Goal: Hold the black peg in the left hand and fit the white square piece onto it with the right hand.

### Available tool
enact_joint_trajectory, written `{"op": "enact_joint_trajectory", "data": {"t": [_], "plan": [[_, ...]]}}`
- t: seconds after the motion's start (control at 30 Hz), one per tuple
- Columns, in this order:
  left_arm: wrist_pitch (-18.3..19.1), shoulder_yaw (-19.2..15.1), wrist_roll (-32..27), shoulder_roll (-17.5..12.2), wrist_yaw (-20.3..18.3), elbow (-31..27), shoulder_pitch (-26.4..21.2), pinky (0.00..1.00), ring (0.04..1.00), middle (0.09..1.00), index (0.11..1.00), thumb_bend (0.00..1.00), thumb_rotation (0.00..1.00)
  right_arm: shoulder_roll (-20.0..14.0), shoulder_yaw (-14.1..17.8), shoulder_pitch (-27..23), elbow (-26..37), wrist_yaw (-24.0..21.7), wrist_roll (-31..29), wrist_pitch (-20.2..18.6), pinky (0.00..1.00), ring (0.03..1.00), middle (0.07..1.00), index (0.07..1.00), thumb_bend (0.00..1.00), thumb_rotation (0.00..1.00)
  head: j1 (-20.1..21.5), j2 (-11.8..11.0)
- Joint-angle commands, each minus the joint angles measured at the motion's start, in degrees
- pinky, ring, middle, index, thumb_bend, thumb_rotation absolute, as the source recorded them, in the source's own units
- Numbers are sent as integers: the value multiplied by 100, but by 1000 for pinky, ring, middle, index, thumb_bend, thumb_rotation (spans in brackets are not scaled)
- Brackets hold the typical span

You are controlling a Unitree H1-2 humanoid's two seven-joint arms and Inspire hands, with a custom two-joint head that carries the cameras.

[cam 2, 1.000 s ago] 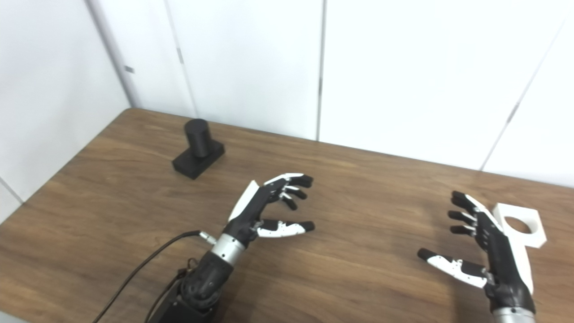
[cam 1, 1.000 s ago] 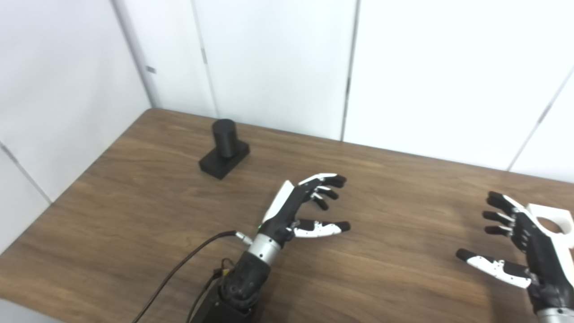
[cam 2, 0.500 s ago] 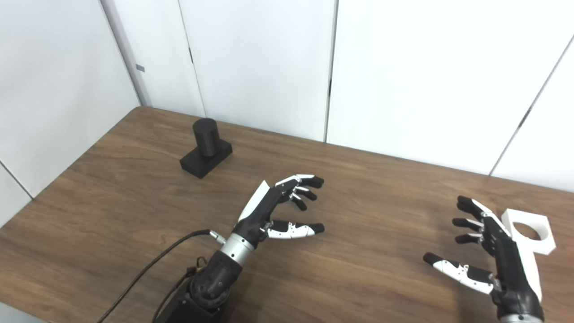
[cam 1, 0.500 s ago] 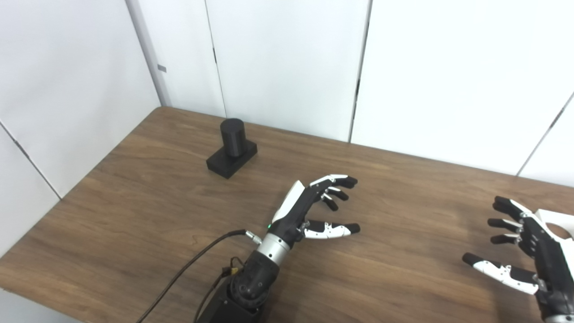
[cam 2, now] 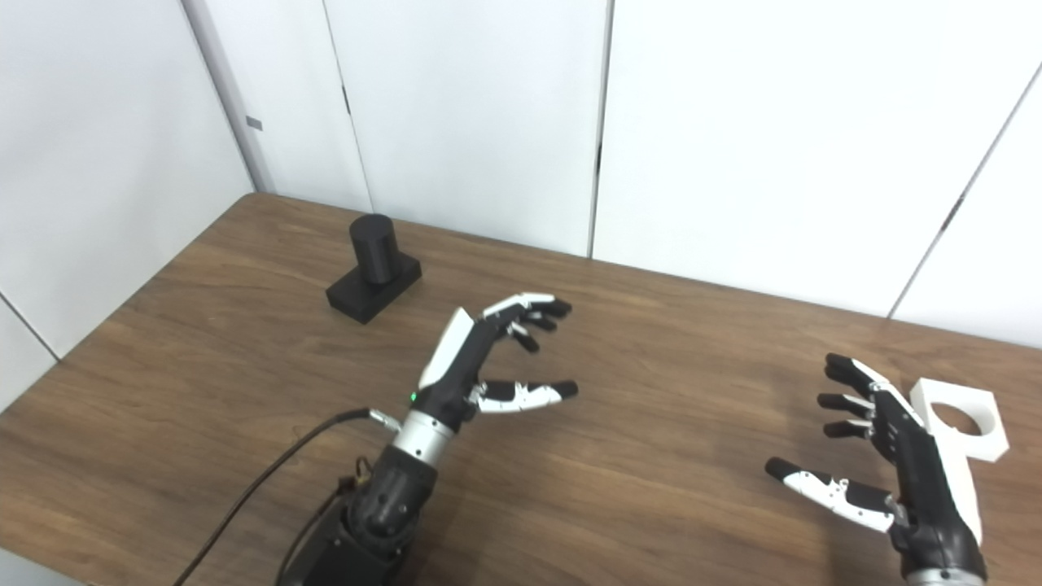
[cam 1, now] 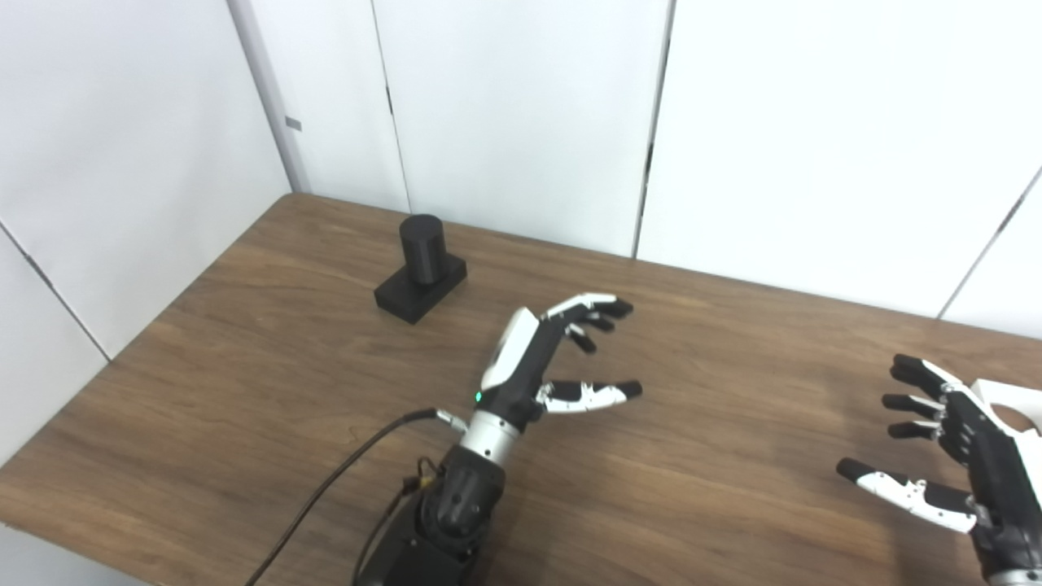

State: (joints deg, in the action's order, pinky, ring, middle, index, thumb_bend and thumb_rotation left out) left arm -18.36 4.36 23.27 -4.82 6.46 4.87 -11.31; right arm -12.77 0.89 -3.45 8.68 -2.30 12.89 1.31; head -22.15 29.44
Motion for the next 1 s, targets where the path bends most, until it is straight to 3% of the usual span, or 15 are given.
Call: {"op": "enact_joint_trajectory", "data": {"t": [0.0,0.17,0.6,0.97], "plan": [[-7,-57,-68,-110,-20,-299,-319,573,704,746,705,760,22,-56,60,-161,262,12,-41,45,573,719,819,812,647,0,-4,3],[198,-167,64,-268,-37,-502,-470,532,687,741,694,784,4,-56,58,-157,322,3,-49,18,561,715,818,808,646,0,-53,7],[1095,-448,849,-695,44,-974,-704,627,747,782,751,806,69,-10,61,-142,509,-33,-93,-134,576,716,825,823,624,0,-95,-6],[1369,-629,938,-1071,40,-898,-928,649,764,817,807,793,86,-31,56,-153,596,-44,-66,-291,569,718,820,808,622,0,-106,-13]]}}
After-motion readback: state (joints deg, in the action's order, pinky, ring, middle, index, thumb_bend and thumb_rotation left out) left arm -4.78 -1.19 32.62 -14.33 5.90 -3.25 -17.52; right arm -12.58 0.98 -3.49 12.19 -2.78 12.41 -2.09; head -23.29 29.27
